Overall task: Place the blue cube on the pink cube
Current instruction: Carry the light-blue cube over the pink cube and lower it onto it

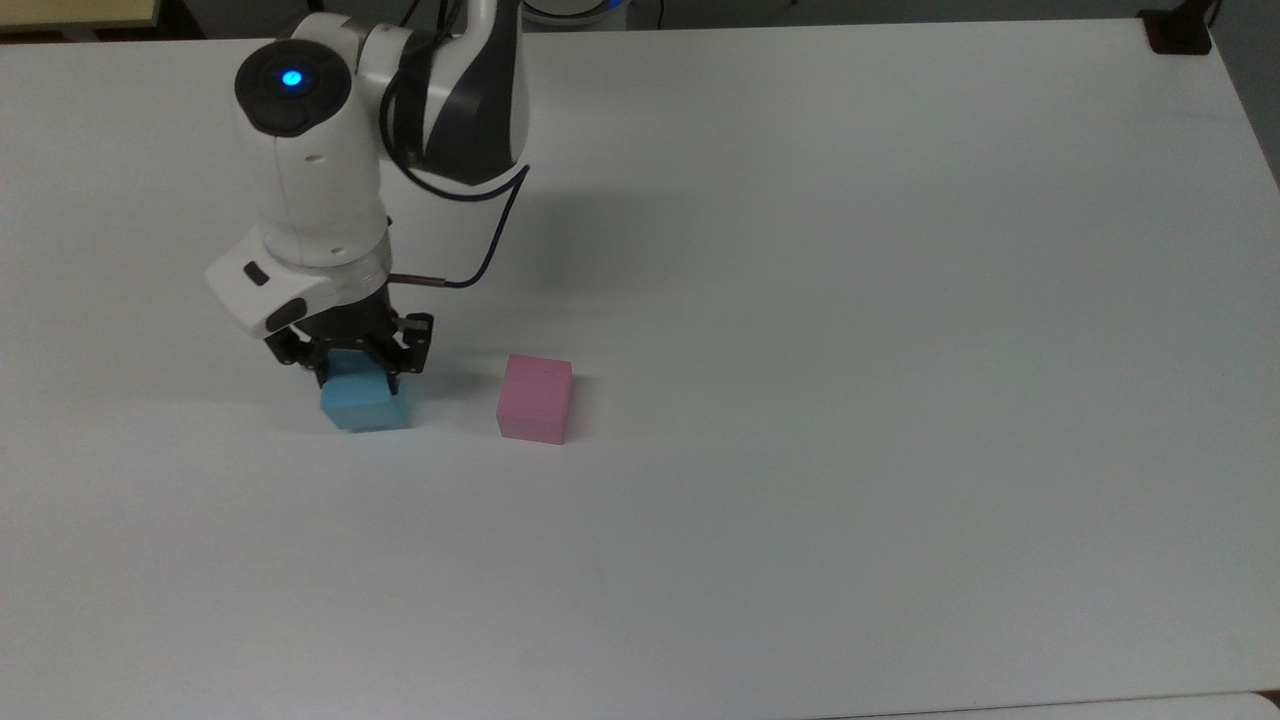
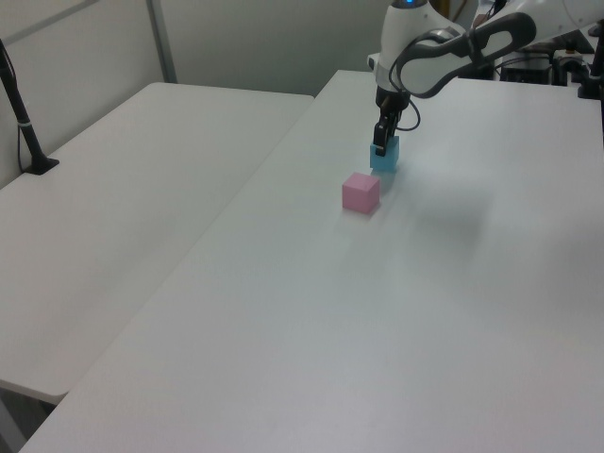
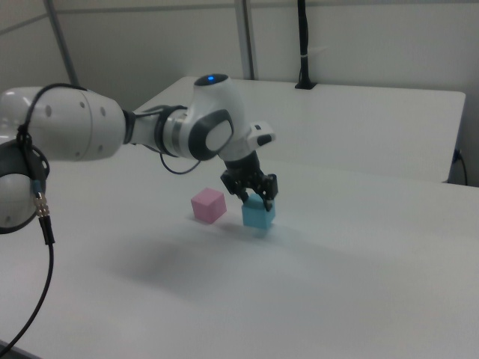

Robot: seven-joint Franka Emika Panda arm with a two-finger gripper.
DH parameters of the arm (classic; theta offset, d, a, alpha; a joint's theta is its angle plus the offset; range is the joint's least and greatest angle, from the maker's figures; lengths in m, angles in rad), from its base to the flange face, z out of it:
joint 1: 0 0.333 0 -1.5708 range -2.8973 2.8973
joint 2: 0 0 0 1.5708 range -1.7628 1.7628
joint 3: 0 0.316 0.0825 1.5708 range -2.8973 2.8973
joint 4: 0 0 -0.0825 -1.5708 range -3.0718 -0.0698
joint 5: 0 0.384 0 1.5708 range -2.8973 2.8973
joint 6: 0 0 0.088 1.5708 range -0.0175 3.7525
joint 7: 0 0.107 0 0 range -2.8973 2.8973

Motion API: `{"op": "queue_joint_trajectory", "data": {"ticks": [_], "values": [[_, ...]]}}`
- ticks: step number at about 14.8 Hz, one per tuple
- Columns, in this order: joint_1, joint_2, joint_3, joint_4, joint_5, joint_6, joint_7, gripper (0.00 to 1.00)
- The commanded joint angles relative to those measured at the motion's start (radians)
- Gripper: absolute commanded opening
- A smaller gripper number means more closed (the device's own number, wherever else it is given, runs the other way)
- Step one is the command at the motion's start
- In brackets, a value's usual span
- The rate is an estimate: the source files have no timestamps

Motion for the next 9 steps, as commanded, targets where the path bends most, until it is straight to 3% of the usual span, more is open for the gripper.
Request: {"op": "queue_joint_trajectory", "data": {"ticks": [1, 8, 9], "values": [[0.070, -0.108, -0.004, -0.017, 0.030, -0.113, 0.047, 0.25], [0.215, -0.103, -0.006, 0.009, 0.017, -0.126, 0.213, 0.32], [0.216, -0.093, -0.006, 0.009, 0.016, -0.126, 0.213, 0.39]]}}
